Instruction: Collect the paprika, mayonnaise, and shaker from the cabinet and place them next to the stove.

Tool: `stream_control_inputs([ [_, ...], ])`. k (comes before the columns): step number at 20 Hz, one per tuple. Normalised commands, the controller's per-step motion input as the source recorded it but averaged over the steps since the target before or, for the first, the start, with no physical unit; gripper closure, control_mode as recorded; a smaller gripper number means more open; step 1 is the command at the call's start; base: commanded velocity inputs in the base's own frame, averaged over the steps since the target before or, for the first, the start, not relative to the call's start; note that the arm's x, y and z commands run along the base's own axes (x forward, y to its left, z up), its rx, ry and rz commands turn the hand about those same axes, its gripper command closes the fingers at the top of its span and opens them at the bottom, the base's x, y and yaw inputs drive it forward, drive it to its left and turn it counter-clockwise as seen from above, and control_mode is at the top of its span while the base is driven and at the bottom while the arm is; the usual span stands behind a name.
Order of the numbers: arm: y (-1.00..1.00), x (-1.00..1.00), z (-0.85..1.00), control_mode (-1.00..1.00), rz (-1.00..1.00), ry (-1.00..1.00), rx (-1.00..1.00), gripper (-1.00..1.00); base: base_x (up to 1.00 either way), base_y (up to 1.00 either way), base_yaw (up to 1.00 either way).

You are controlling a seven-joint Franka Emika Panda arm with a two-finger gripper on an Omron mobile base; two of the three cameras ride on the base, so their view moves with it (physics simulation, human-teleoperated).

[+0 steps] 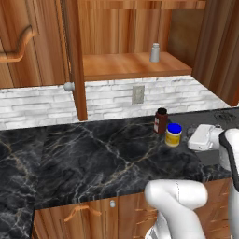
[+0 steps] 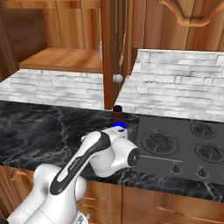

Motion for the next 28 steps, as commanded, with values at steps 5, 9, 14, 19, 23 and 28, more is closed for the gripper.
stream_control_inputs([
  [5, 0.64, -0.24, 0.50, -1.00, -0.18, 0.13, 0.02, -1.00, 0.00, 0.00, 0.00],
  [9, 0.59, -0.09, 0.61, -1.00, -0.22, 0.12, 0.02, -1.00, 0.00, 0.00, 0.00],
  [14, 0.29, 0.00, 0.76, -1.00, -0.24, 0.11, 0.01, -1.00, 0.00, 0.00, 0.00],
  [19, 0.07, 0.01, 0.58, -1.00, -0.26, 0.08, -0.02, -1.00, 0.00, 0.00, 0.00],
  [23, 0.00, 0.17, 0.43, -1.00, -0.33, 0.08, -0.10, -1.00, 0.00, 0.00, 0.00],
  [28, 0.00, 0.23, 0.65, -1.00, -0.31, 0.07, -0.14, -1.00, 0.00, 0.00, 0.00],
])
